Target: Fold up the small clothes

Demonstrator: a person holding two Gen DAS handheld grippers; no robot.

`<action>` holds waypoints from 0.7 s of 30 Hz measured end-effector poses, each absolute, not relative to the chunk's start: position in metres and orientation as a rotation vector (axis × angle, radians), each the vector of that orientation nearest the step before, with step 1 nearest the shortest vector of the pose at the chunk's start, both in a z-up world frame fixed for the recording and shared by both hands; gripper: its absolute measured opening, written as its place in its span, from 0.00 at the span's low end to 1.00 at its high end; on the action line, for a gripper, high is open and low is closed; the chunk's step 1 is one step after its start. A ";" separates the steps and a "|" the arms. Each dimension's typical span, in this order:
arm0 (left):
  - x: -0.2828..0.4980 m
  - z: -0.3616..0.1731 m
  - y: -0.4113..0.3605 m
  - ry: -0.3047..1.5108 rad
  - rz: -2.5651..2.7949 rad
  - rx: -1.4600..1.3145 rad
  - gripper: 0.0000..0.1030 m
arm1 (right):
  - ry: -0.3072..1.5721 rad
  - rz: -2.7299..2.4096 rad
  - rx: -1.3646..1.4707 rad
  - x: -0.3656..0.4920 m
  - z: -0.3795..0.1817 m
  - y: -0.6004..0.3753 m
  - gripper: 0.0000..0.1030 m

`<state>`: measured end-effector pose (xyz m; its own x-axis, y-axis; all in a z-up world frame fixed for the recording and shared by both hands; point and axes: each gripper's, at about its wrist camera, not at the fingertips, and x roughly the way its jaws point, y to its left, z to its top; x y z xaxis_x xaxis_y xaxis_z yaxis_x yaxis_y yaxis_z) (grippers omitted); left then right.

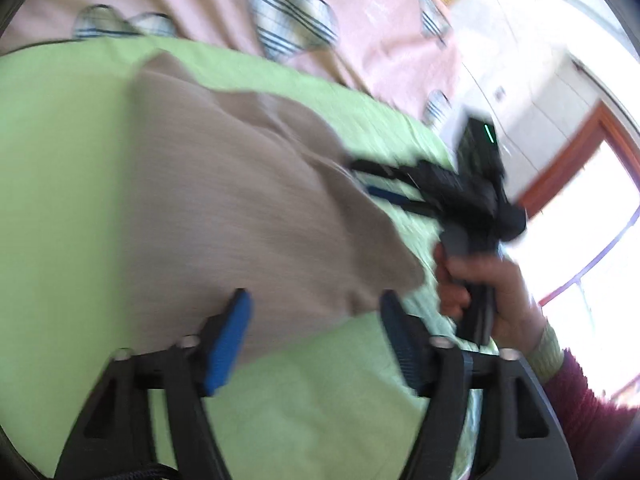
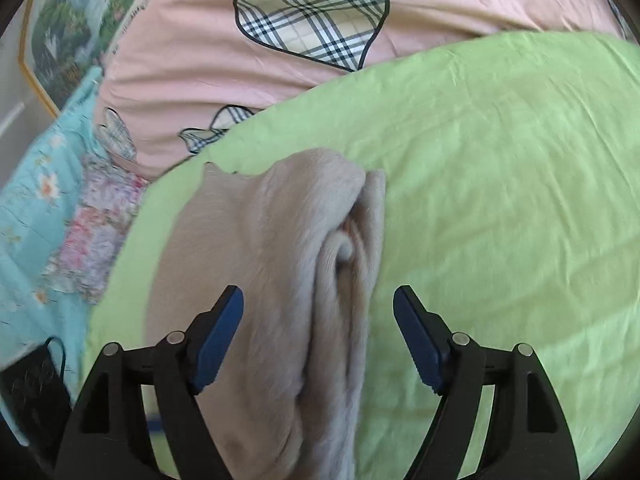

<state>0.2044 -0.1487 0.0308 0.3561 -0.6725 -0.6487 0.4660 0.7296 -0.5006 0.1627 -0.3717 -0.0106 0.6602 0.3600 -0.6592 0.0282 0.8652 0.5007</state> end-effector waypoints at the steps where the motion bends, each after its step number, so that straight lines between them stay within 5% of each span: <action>1: 0.210 0.033 -0.137 0.942 -0.707 -0.265 0.81 | 0.845 0.201 0.513 0.160 -0.013 -0.372 0.76; 15: 0.315 -0.028 -0.111 1.127 -0.649 -0.498 0.82 | 0.920 0.240 0.639 0.174 -0.045 -0.370 0.76; 18: 0.321 -0.042 -0.119 1.116 -0.688 -0.522 0.69 | 0.916 0.240 0.644 0.177 -0.049 -0.368 0.75; 19: 0.322 -0.044 -0.122 1.111 -0.681 -0.510 0.65 | 0.908 0.242 0.644 0.177 -0.049 -0.367 0.74; 21: 0.319 -0.042 -0.122 1.091 -0.680 -0.489 0.59 | 0.920 0.282 0.674 0.178 -0.054 -0.360 0.47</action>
<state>0.3185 -0.1222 -0.0423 0.2962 -0.7122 -0.6364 0.2574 0.7012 -0.6649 0.1780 -0.3597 -0.0542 0.5881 0.4977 -0.6374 0.0541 0.7622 0.6451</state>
